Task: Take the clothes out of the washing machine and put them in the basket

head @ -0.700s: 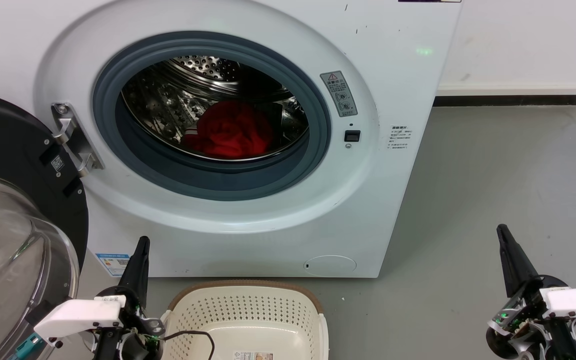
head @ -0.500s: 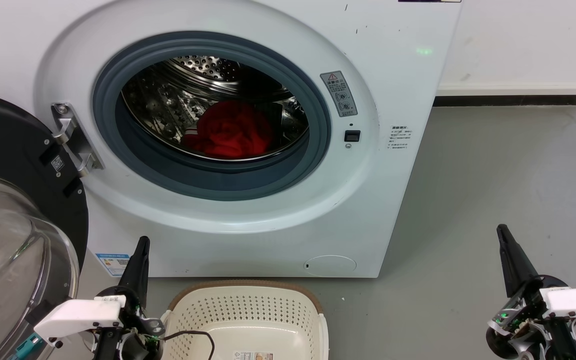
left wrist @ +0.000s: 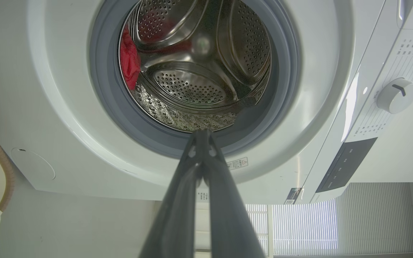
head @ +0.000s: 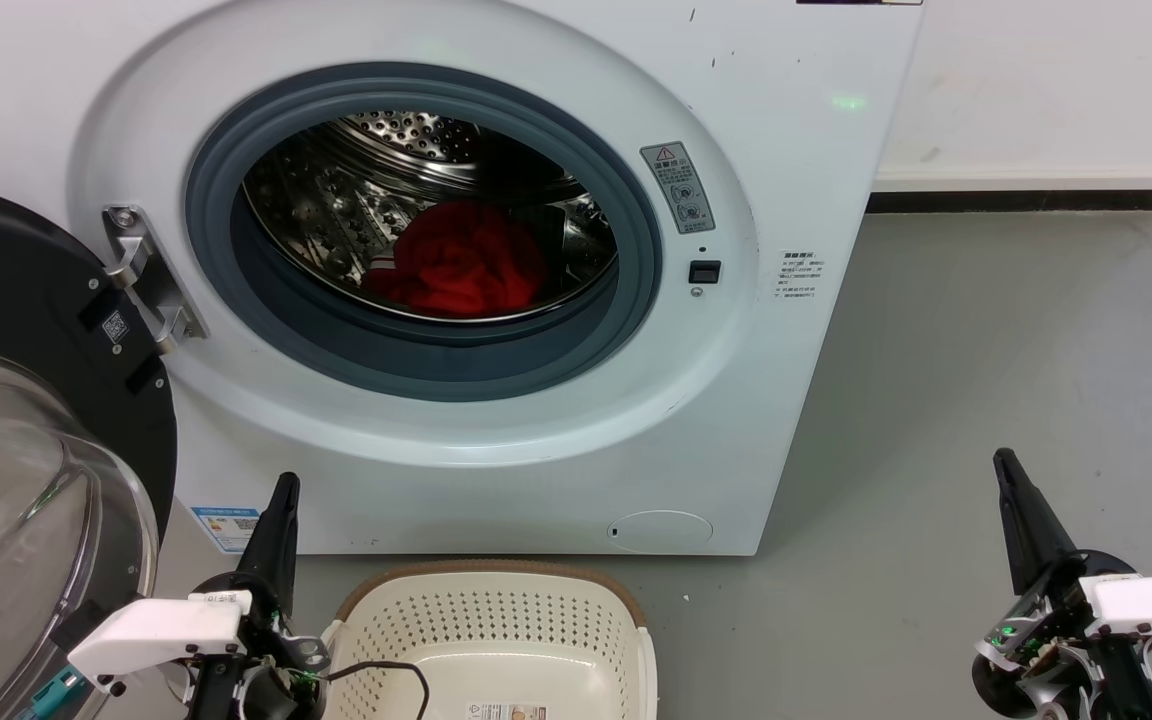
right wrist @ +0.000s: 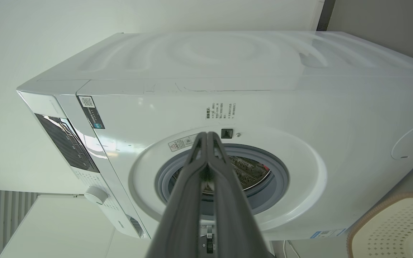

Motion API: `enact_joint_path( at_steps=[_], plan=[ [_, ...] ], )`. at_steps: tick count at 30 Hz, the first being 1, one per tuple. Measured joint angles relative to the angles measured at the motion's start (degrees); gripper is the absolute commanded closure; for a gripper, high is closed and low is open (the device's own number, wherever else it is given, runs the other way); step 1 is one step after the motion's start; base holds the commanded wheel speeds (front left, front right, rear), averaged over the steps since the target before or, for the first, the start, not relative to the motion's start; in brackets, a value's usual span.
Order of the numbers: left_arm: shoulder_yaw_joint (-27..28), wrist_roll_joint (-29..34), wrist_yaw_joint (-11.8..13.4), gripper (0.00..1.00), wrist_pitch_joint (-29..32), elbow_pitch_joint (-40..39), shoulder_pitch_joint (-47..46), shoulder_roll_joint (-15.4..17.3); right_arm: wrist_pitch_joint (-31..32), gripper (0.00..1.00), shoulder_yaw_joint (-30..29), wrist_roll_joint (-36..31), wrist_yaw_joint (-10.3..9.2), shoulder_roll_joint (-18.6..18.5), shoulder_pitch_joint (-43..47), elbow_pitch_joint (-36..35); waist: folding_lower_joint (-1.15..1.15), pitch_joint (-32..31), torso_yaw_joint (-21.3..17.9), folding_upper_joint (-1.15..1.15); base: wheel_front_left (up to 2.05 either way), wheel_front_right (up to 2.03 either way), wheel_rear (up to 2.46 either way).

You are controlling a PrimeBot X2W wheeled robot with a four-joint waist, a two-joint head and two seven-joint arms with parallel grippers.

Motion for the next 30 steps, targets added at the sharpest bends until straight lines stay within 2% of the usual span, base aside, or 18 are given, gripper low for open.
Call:
enact_joint_path(
  at_steps=[13, 14, 23, 30],
  plan=[
    [0.0, 0.0, 0.0, 1.00, 0.0, 0.0, 0.0, 0.0, 0.0, 1.00, 0.0, 0.0, 0.00, 0.0, 0.0, 0.0, 0.00, 0.0, 0.0, 0.00, 0.00, 0.00, 0.00],
    [0.0, 0.0, 0.0, 0.00, 0.0, 0.0, 0.0, 0.0, 0.0, 0.00, 0.0, 0.0, 0.00, 0.0, 0.0, 0.0, 0.00, 0.0, 0.0, 0.00, 0.00, 0.00, 0.00],
    [-2.1, 1.1, 0.0, 0.00, -1.7, 0.9, 1.3, -0.1, -1.6, 0.00, 1.0, -1.2, 0.00, 0.1, 1.6, 0.4, 0.00, 0.1, 0.0, 0.00, 0.00, 0.00, 0.00],
    [-3.3, 7.0, 0.0, 0.00, -3.6, -0.9, 1.0, -0.1, -3.6, 0.00, 1.0, -7.3, -0.01, 0.1, 1.9, -1.5, 0.00, 0.2, 0.0, 0.00, 0.00, 0.00, 0.00]
  ],
)
